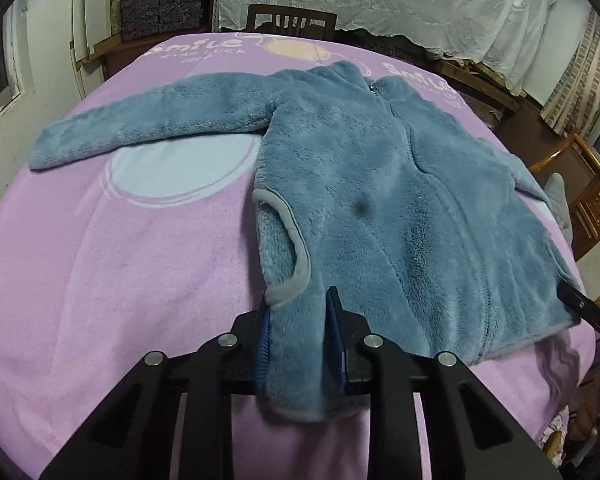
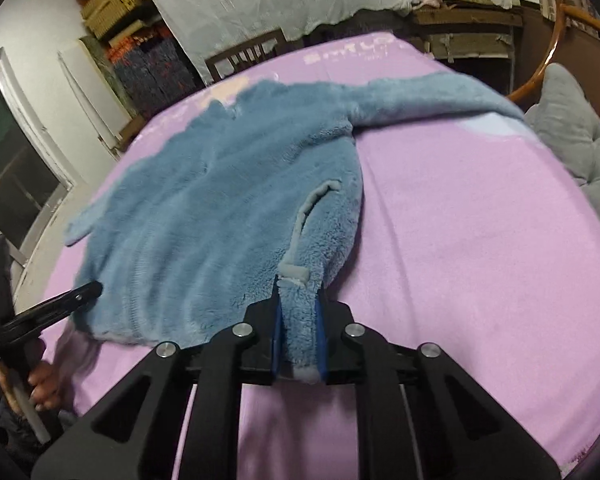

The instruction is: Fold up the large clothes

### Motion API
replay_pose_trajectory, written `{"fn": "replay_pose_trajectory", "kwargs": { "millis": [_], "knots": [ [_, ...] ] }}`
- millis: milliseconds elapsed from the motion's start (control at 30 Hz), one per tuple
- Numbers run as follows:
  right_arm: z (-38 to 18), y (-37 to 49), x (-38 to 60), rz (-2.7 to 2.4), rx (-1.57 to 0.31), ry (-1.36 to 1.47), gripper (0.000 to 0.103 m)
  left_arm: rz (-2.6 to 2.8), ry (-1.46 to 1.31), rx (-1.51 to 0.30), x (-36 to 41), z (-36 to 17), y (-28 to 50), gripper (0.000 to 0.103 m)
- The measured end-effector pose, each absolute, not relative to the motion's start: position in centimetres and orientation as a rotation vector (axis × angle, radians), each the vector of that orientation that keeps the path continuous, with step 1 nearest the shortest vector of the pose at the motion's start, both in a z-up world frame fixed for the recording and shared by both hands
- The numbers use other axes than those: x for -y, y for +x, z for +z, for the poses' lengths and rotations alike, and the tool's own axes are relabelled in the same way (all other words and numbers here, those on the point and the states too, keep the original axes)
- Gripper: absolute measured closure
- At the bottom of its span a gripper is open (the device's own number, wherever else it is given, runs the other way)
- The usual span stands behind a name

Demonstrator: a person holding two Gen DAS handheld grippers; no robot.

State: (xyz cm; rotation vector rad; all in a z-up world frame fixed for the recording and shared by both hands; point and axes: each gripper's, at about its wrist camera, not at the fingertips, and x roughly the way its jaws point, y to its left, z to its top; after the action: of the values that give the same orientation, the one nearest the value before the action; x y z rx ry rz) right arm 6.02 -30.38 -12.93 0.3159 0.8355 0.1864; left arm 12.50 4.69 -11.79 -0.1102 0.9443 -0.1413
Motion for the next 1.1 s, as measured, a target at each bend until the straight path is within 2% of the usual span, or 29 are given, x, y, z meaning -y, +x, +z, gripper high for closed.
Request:
{"fn": "replay_pose_trajectory", "kwargs": {
  "millis": [200, 300, 333, 367, 500, 567, 600, 633, 767, 867, 967, 1000, 1033, 1100],
  "knots": [
    [-14.5, 5.8, 30.5, 0.159, -0.922, 0.306, 0.09, -0.134, -0.097, -0.968, -4.8, -12.1, 11.6, 0.072],
    [-13.4, 5.4, 30.6, 0.114, -0.9, 0.281, 0.068, -0.126, -0.093, -0.952, -5.1, -11.5, 11.6, 0.072],
    [-12.8, 5.1, 30.8, 0.094, -0.871, 0.267, 0.051, -0.122, -0.1, -0.943, -5.5, -11.2, 11.7, 0.072],
    [-12.2, 4.9, 30.8, 0.076, -0.838, 0.254, 0.047, -0.118, -0.115, -0.933, -6.0, -11.0, 11.9, 0.071],
    [-10.0, 5.6, 29.5, 0.127, -0.756, 0.217, 0.047, -0.141, -0.178, -0.971, -7.1, -11.7, 13.2, 0.07],
    [-10.1, 6.3, 28.5, 0.167, -0.759, 0.203, 0.052, -0.146, -0.181, -0.979, -6.7, -12.4, 13.4, 0.077],
    [-10.5, 7.0, 27.6, 0.19, -0.777, 0.192, 0.055, -0.152, -0.171, -0.967, -6.4, -12.3, 13.2, 0.088],
    [-10.9, 7.3, 27.1, 0.204, -0.797, 0.189, 0.059, -0.172, -0.17, -0.968, -6.2, -12.3, 12.9, 0.09],
    [-13.6, 8.0, 26.5, 0.238, -0.909, 0.205, 0.061, -0.163, -0.119, -0.958, -5.7, -12.4, 11.2, 0.091],
    [-14.1, 7.6, 26.7, 0.238, -0.907, 0.195, 0.062, -0.171, -0.145, -0.966, -6.2, -12.6, 11.0, 0.09],
    [-13.5, 7.7, 26.5, 0.25, -0.908, 0.198, 0.061, -0.174, -0.215, -0.978, -7.4, -11.9, 11.3, 0.076],
    [-13.0, 8.0, 26.6, 0.265, -0.9, 0.209, 0.061, -0.153, -0.219, -0.963, -7.8, -11.3, 11.4, 0.058],
    [-12.7, 8.1, 26.7, 0.27, -0.892, 0.215, 0.061, -0.128, -0.217, -0.939, -8.3, -10.8, 11.4, 0.045],
    [-11.7, 8.7, 27.1, 0.273, -0.867, 0.217, 0.061, -0.073, -0.209, -0.882, -9.4, -9.1, 11.9, 0.043]
  ]
}}
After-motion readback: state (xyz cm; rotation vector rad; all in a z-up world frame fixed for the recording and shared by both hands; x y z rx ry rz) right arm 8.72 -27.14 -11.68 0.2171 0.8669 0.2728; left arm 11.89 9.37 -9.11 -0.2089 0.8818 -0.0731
